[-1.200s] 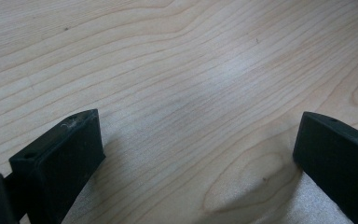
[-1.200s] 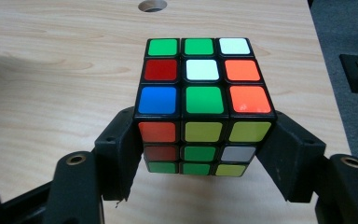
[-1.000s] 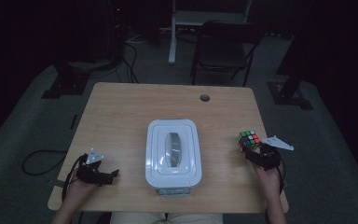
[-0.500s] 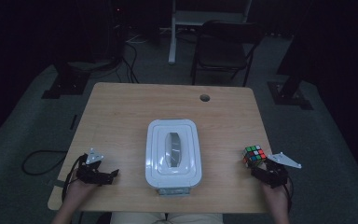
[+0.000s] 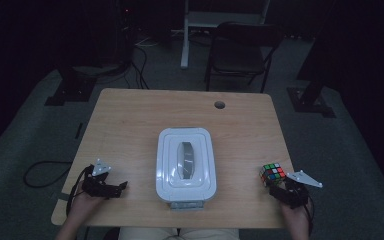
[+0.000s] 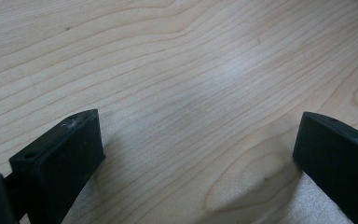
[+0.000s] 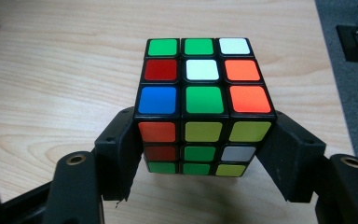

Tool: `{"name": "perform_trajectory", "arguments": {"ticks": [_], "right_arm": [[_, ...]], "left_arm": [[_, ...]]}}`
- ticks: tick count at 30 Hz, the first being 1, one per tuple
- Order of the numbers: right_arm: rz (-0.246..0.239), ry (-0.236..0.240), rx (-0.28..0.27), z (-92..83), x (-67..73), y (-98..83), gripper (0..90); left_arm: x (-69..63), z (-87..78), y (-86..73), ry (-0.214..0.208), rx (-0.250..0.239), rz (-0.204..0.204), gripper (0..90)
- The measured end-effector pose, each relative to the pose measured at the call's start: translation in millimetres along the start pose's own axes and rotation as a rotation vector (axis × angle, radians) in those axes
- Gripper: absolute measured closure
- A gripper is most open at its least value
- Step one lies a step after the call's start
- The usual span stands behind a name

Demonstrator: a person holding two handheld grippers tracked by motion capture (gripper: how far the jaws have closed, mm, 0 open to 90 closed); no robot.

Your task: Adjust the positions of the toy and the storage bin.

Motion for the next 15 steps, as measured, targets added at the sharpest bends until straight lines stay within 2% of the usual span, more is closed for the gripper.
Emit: {"name": "perform_trajectory", "arguments": {"ticks": [3, 4, 8, 11, 15], "right_arm": [[0.006, 0.003, -0.007, -0.8, -0.4, -1.0, 34.0], [-0.010, -0.004, 0.000, -1.1, 0.0, -2.0, 33.9], [0.001, 0.009, 0.006, -1.5, 0.2, -4.1, 33.3], [0.017, 0.027, -0.004, -3.0, -1.0, -3.9, 29.5], [0.014, 0.024, -0.030, -8.6, -3.1, 1.3, 23.3]], "left_arm": [[0.0, 0.0, 0.0, 0.000, 0.000, 0.000, 2.2], [0.0, 0.0, 0.0, 0.000, 0.000, 0.000, 2.2], [0.0, 0.0, 0.0, 0.000, 0.000, 0.000, 2.2], [0.0, 0.0, 0.0, 0.000, 0.000, 0.000, 2.2], [0.0, 0.0, 0.0, 0.000, 0.000, -0.001, 2.2]]}}
Point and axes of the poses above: each handheld gripper's, and its own axes: z roughly forward along the jaws, y roughly out of its top, x roughly to its left, the point moved 5 cm from there along z, roughly forward along the jaws, and after that the axes turned 12 degrees about y, right-handed, at the moved point
